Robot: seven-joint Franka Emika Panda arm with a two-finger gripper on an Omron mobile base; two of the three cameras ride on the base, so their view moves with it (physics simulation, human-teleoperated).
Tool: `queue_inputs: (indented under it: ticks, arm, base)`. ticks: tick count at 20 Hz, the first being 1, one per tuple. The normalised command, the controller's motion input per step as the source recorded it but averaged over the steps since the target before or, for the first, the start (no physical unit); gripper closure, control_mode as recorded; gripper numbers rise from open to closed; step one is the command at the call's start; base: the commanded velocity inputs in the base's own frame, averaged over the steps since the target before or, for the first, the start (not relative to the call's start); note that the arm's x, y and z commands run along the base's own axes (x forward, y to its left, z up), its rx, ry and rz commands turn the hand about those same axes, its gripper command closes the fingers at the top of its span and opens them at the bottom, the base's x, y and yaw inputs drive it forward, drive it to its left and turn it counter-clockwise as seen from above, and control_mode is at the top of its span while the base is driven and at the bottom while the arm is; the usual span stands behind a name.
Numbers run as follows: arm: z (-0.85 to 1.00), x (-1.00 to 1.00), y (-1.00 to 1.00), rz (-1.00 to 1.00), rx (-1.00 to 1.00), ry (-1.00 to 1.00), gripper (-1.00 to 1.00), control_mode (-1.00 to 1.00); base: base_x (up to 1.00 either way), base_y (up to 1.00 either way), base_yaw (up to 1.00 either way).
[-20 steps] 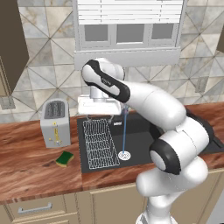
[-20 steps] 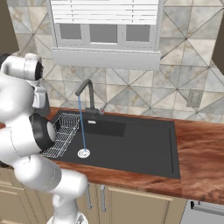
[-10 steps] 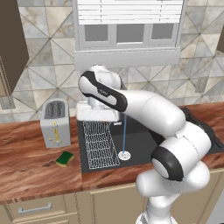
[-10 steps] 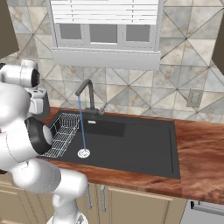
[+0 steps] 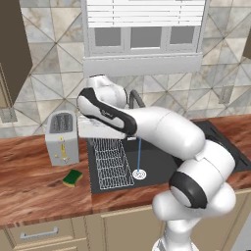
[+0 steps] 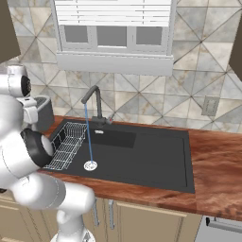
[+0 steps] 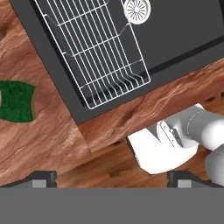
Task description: Soak the sponge with water for a few seconds and then drop it inside the sink.
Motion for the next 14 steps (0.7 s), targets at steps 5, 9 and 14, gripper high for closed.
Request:
queue_inputs:
  ticks: [5,9,14]
  arm:
    - [-0.23,0.00,0.23,0.00,-0.04,-0.18,-1.00,-1.00]
    - [-0.12,0.07,0.19,0.00,0.00,-0.13,-1.00,-1.00]
    - [-0.04,0.14,0.17,0.00,0.03,-0.04,-1.00,-1.00]
  base:
    - [0.00,0.00,0.00]
    - [0.00,0.00,0.00]
    - [0.00,0.00,0.00]
